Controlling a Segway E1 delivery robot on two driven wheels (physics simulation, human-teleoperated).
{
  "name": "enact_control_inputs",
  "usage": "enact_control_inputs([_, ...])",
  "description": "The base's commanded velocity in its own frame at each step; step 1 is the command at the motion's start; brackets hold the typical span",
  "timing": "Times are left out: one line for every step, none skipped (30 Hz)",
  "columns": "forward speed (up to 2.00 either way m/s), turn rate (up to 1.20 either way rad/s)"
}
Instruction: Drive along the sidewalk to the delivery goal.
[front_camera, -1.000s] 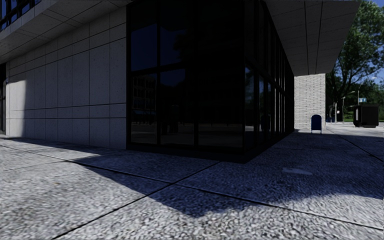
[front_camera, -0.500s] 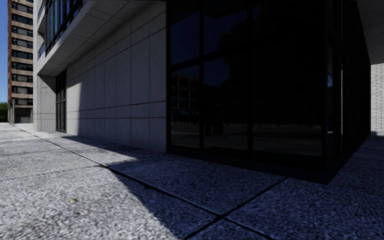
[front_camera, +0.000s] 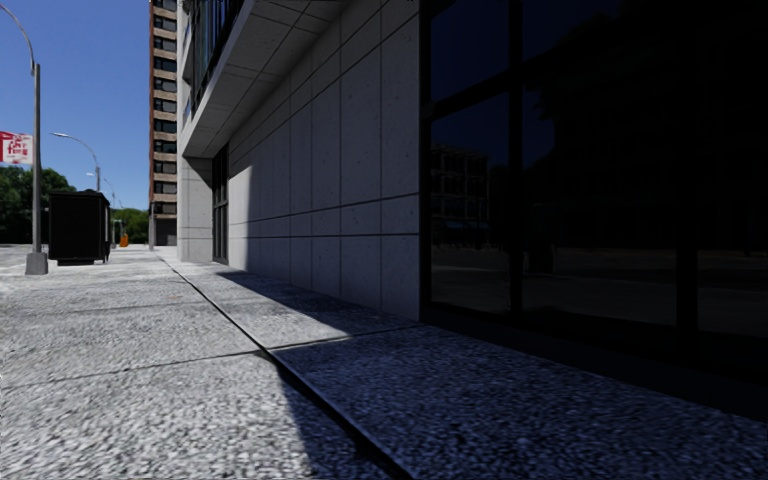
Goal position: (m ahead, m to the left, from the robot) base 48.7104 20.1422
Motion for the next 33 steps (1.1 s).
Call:
enact_control_inputs([1.96, 0.57])
enact_control_inputs([1.96, 0.57])
enact_control_inputs([1.96, 0.57])
enact_control_inputs([1.96, 0.57])
enact_control_inputs([1.96, 0.57])
enact_control_inputs([1.96, 0.57])
enact_control_inputs([1.96, 0.57])
enact_control_inputs([1.96, 0.57])
enact_control_inputs([1.96, 0.57])
enact_control_inputs([1.96, 0.57])
enact_control_inputs([1.96, 0.57])
enact_control_inputs([1.96, 0.57])
enact_control_inputs([1.96, 0.57])
enact_control_inputs([1.96, 0.57])
enact_control_inputs([1.96, 0.57])
enact_control_inputs([1.96, 0.57])
enact_control_inputs([1.96, 0.57])
enact_control_inputs([1.96, 0.57])
enact_control_inputs([1.96, 0.57])
enact_control_inputs([1.96, 0.57])
enact_control_inputs([1.97, 0.57])
enact_control_inputs([1.97, 0.57])
enact_control_inputs([1.97, 0.57])
enact_control_inputs([1.97, 0.57])
enact_control_inputs([1.97, 0.57])
enact_control_inputs([1.97, 0.53])
enact_control_inputs([1.97, 0.53])
enact_control_inputs([1.97, 0.51])
enact_control_inputs([1.97, 0.5])
enact_control_inputs([1.97, 0.5])
enact_control_inputs([1.97, 0.5])
enact_control_inputs([1.97, 0.5])
enact_control_inputs([1.97, 0.5])
